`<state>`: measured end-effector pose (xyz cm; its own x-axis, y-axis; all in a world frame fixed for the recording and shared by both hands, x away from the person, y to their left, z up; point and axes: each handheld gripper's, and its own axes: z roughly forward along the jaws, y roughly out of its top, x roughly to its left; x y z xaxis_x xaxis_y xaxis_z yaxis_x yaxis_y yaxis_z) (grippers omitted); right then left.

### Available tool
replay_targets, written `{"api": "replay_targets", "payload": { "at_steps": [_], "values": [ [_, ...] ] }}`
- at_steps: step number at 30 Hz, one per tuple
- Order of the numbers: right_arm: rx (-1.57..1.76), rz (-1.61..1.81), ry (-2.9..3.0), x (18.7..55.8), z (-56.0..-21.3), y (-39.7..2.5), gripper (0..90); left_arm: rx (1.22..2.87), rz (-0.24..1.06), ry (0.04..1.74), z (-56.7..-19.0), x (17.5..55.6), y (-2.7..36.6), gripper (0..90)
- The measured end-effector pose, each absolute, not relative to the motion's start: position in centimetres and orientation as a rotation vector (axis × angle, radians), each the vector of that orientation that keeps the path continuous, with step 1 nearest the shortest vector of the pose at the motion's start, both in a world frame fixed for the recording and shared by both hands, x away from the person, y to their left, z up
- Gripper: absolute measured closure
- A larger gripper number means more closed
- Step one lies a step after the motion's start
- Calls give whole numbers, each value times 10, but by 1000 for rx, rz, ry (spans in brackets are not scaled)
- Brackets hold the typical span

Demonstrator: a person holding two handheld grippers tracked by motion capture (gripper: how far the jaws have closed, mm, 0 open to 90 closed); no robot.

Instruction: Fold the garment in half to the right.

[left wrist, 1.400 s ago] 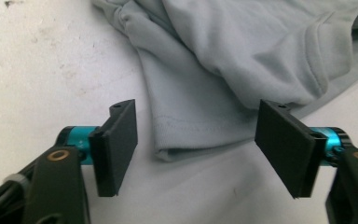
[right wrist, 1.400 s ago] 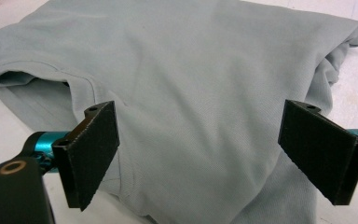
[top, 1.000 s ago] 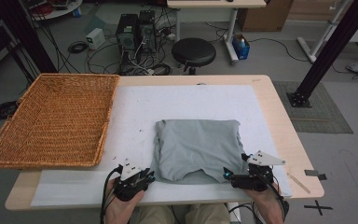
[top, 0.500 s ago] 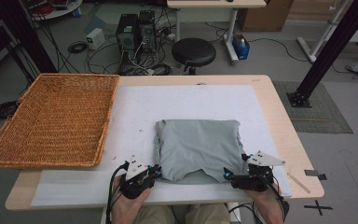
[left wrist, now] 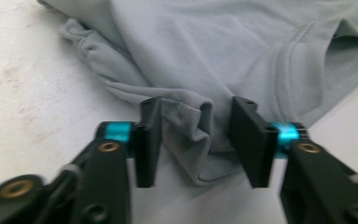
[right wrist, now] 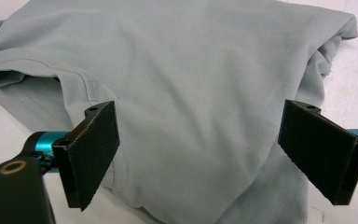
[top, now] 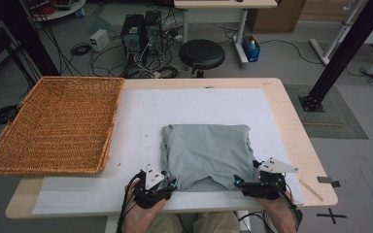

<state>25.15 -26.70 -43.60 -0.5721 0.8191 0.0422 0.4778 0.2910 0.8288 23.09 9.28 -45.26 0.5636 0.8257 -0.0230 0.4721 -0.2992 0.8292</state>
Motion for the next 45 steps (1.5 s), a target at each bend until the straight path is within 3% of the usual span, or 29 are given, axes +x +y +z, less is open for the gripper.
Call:
{"api": "replay_targets", "payload": {
  "at_steps": [3,10,24,31,38,45],
  "values": [
    [1159,1190,2177,252,-436,-266,124,1946,505,1068,-454,231,93,421],
    [1151,1196,2177,253,-433,-262,124,1977,494,1076,-457,232,88,412],
    [1151,1196,2167,255,-426,-267,124,1946,502,1082,-458,236,88,796],
    [1129,1218,2170,266,-410,-260,124,1937,502,1079,-457,235,90,832],
    [1050,1247,2227,293,-379,-222,127,1936,502,1073,-457,234,91,832],
    [935,1225,2342,336,-362,-168,219,1914,501,1072,-457,233,93,831]
  ]
}}
